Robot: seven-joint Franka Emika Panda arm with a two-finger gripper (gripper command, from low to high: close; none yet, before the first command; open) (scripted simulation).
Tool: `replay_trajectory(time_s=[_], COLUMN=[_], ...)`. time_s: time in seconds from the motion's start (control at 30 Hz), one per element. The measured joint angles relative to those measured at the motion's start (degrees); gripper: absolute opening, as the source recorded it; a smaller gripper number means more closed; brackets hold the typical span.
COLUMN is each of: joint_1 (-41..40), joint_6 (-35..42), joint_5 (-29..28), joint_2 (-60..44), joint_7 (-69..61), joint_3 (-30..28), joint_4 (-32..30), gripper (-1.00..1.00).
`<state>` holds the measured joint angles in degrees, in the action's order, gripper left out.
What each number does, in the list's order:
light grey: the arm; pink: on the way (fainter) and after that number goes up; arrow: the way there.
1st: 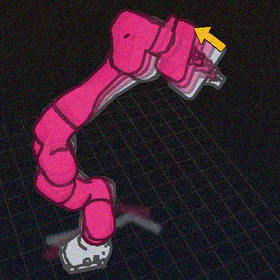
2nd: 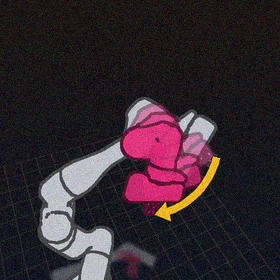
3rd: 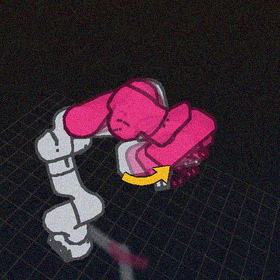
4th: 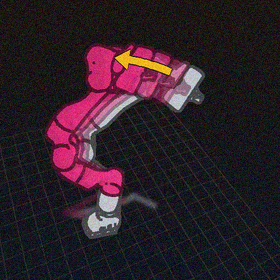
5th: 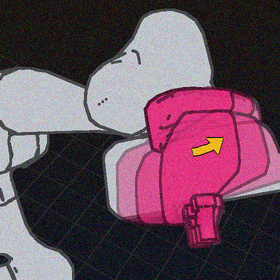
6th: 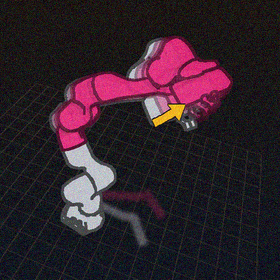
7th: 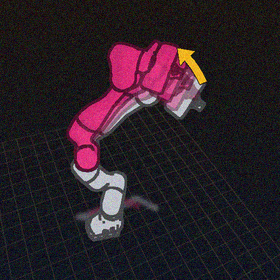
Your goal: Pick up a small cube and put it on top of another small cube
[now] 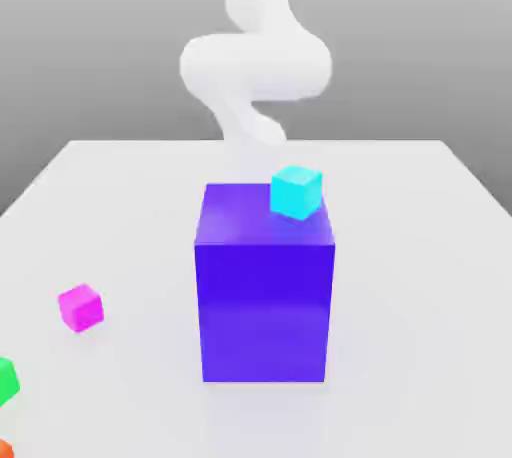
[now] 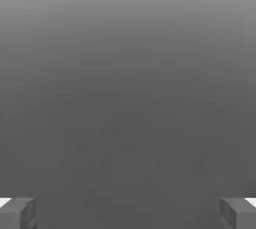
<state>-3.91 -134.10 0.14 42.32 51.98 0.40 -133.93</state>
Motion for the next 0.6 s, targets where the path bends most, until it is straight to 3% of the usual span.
replay_trajectory(time_s=[0.6], joint_1=[-25.43], joint_6=[-16.81], joint_5=[-1.14], joint_2=[-25.32], joint_7=[45.91], joint_3=[0.55], joint_4=[-15.52], gripper=[0.0])
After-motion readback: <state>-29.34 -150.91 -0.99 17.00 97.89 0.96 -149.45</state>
